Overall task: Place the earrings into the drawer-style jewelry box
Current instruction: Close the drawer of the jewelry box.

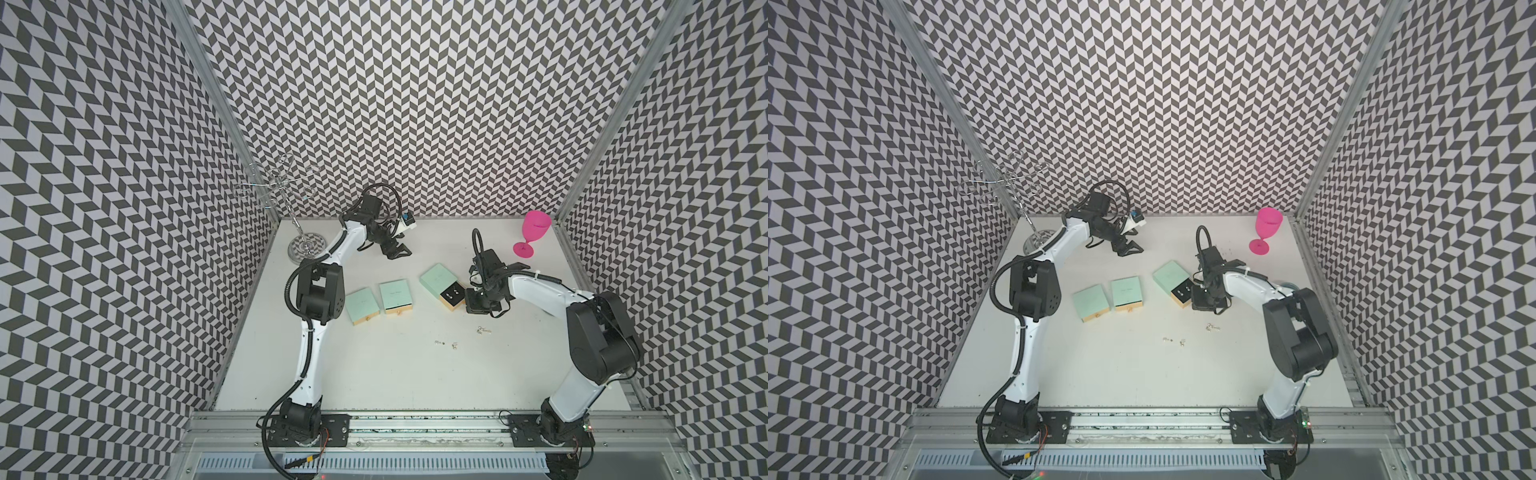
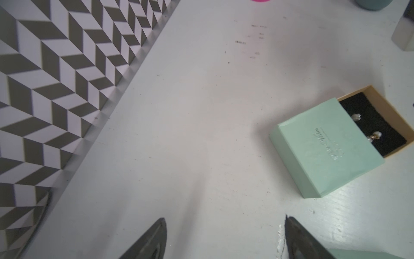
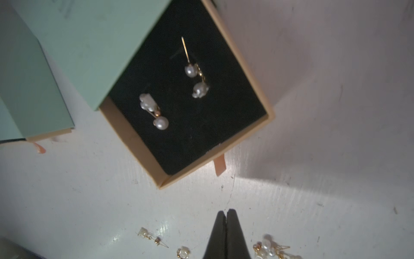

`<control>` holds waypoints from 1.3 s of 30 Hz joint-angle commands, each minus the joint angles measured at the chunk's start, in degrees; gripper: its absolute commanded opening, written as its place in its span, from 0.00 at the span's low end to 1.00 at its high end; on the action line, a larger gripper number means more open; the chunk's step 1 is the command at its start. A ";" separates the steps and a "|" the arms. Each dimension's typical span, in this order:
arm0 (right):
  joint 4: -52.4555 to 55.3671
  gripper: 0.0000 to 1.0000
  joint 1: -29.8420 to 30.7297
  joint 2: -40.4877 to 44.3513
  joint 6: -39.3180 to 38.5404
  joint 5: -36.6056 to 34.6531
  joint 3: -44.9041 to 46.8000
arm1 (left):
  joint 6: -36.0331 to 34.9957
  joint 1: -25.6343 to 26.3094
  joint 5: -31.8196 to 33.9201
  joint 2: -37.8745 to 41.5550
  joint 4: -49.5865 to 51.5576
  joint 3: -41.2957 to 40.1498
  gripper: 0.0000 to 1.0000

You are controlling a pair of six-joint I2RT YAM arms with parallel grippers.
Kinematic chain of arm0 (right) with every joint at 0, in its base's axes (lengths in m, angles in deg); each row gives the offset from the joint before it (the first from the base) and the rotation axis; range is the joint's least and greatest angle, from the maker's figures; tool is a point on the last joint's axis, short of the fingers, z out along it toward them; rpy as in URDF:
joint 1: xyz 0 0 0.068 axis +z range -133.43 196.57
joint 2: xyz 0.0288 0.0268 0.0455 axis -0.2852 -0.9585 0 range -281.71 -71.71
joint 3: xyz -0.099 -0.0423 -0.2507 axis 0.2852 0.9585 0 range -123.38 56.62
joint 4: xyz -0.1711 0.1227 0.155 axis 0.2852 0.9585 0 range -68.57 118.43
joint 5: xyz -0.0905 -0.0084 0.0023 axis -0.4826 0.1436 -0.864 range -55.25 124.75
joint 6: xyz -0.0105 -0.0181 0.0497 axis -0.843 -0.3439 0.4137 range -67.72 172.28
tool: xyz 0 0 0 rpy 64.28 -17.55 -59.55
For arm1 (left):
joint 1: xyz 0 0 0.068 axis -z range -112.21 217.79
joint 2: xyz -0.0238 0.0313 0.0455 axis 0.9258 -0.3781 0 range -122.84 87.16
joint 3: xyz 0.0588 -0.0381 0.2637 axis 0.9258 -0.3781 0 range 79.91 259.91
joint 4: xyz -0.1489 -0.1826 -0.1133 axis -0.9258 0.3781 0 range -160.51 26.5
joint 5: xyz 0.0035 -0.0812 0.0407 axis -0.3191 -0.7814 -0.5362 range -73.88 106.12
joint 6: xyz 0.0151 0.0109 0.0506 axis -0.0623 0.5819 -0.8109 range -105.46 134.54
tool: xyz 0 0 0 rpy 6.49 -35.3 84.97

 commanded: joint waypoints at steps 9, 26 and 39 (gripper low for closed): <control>-6.54 0.04 -1.57 -5.81 -0.68 2.47 -2.32 | -6.58 4.55 4.43 -0.96 0.56 -0.16 0.79; -5.75 0.05 -1.49 -11.68 -2.54 4.25 -9.67 | -7.77 5.82 6.69 -3.68 1.76 -2.24 0.77; -5.87 0.05 -1.44 -16.63 -2.73 6.53 -15.40 | -8.85 7.86 5.70 -3.78 3.20 -2.29 0.77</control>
